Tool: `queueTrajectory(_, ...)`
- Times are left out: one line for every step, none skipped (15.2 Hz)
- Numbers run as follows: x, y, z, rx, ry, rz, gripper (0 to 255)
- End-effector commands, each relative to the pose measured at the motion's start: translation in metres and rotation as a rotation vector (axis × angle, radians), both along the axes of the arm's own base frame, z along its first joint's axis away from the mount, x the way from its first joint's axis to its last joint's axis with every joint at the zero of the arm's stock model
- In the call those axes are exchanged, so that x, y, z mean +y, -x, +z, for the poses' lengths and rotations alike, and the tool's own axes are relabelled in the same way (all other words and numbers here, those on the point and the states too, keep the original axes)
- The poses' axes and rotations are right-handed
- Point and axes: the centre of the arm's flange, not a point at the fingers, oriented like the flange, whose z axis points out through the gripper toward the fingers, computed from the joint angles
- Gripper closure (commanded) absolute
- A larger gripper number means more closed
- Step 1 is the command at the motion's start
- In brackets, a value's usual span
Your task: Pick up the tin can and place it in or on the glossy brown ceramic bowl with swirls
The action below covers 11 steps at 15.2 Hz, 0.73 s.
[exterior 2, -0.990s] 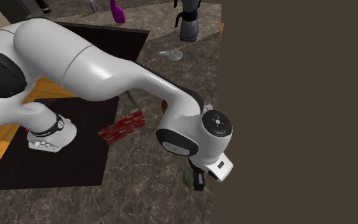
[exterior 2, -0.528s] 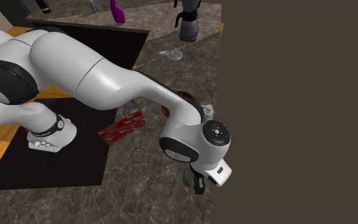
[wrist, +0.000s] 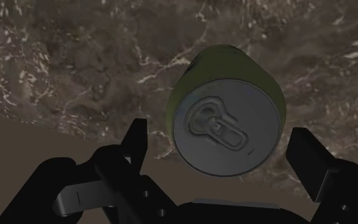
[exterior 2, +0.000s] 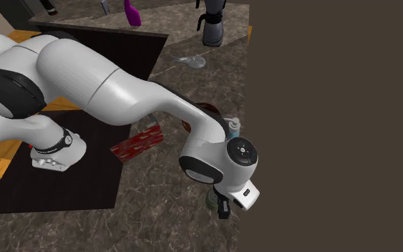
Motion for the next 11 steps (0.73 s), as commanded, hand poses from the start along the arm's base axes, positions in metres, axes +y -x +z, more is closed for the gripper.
queueTrajectory(0.0, 0.0, 0.0, 0.0, 0.0, 0.0, 255)
queueTrajectory(0.0, 0.0, 0.0, 0.0, 0.0, 0.0, 255)
queueTrajectory(0.0, 0.0, 0.0, 0.0, 0.0, 0.0, 255)
queueTrajectory(0.0, 0.0001, 0.0, 0.0, 0.0, 0.0, 255)
queueTrajectory(0.0, 0.0002, 0.0, 0.0, 0.0, 0.0, 255)
queueTrajectory(-0.0001, 0.0002, -0.0001, 0.0, 0.0, 0.0, 255)
queueTrajectory(-0.0002, 0.0004, -0.0002, 0.0, 0.0, 0.0, 255)
queueTrajectory(0.0, 0.0004, -0.0002, 0.0, 0.0, 0.0, 255)
queueTrajectory(0.0, 0.0005, -0.0001, 0.0, 0.0, 0.0, 255)
queueTrajectory(0.0, 0.0, -0.0001, 0.0, 0.0, 0.0, 255)
queueTrajectory(0.0, 0.0, 0.0052, 0.0, 0.0, 0.0, 255)
